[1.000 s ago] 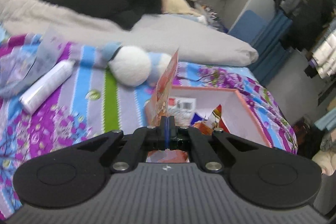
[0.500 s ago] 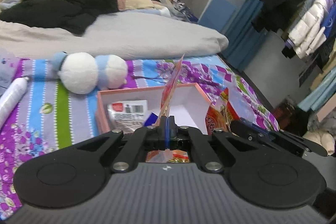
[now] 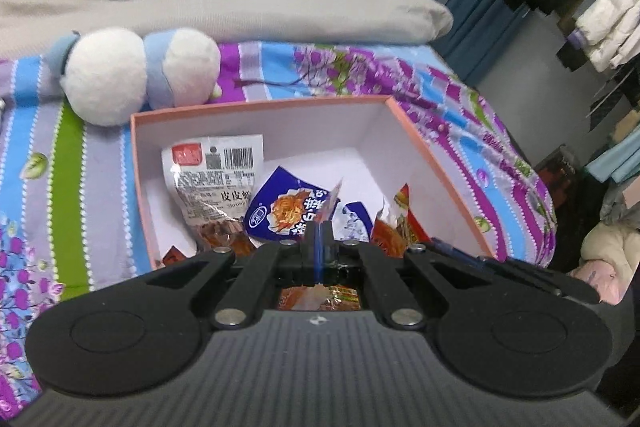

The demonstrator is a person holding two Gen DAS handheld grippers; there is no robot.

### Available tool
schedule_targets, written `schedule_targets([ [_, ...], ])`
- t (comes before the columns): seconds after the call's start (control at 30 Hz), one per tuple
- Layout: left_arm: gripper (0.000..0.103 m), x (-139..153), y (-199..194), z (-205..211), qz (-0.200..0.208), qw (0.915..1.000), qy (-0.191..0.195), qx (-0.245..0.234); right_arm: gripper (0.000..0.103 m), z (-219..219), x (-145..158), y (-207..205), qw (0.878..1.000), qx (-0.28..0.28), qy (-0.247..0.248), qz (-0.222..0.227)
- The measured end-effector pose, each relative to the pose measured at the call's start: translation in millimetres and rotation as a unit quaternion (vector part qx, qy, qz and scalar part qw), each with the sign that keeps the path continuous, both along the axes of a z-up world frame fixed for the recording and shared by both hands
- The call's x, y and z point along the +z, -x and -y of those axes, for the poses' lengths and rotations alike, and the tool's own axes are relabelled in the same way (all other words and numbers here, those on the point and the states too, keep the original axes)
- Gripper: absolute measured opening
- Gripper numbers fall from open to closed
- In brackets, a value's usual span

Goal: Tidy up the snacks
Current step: 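Lower both packets into the pink box and open both grippers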

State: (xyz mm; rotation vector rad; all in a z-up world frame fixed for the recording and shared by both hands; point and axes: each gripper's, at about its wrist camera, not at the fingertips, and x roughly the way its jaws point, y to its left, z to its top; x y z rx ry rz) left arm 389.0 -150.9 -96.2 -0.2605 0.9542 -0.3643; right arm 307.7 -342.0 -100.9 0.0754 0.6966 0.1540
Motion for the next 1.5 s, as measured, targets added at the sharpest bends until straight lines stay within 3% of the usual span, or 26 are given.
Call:
schedule_targets([
  [0.47, 0.0, -67, -62, 18, -0.048, 0.9986, -0.021, -0.009, 0.005, 20, -71, -50, 0.997, -0.008, -0.021, -0.07],
  [0.63, 0.0, -74, -69, 20, -0.058, 0.9981, -0.019, -0.01, 0.007, 23, -77, -57, 0.996, -0.008, -0.03, -0.08],
  [0.83, 0.001, -62, -63, 23, -0.049, 0.9976, -0.035, -0.033, 0.009, 23, -74, -56, 0.996, -0.012, -0.031, -0.085],
  [0.9, 0.01, -57, -57, 20, -0.05, 0.9976, -0.034, -0.033, 0.028, 23, -69, -53, 0.996, -0.017, -0.027, -0.085],
  [0.93, 0.014, -53, -54, 18, -0.048, 0.9978, -0.033, -0.032, 0.047, 23, -66, -50, 0.996, -0.016, -0.032, -0.079],
  [0.97, 0.025, -49, -51, 15, -0.045, 0.998, -0.034, -0.029, 0.054, 24, -60, -44, 0.997, -0.012, -0.041, -0.068],
  [1.0, 0.035, -44, -46, 13, -0.038, 0.9982, -0.037, -0.026, 0.055, 24, -57, -40, 0.997, -0.012, -0.043, -0.062],
  [1.23, 0.054, 9, -5, -2, 0.017, 0.9986, -0.045, -0.023, 0.055, 23, -18, -8, 0.999, -0.029, -0.032, -0.023],
  [1.37, 0.071, 43, 23, -11, 0.055, 0.9977, -0.035, -0.02, 0.055, 19, 11, 20, 0.999, -0.029, -0.024, 0.018],
  [1.5, 0.088, 74, 57, -17, 0.096, 0.994, -0.051, -0.01, 0.055, 14, 37, 49, 0.998, -0.031, -0.023, 0.055],
])
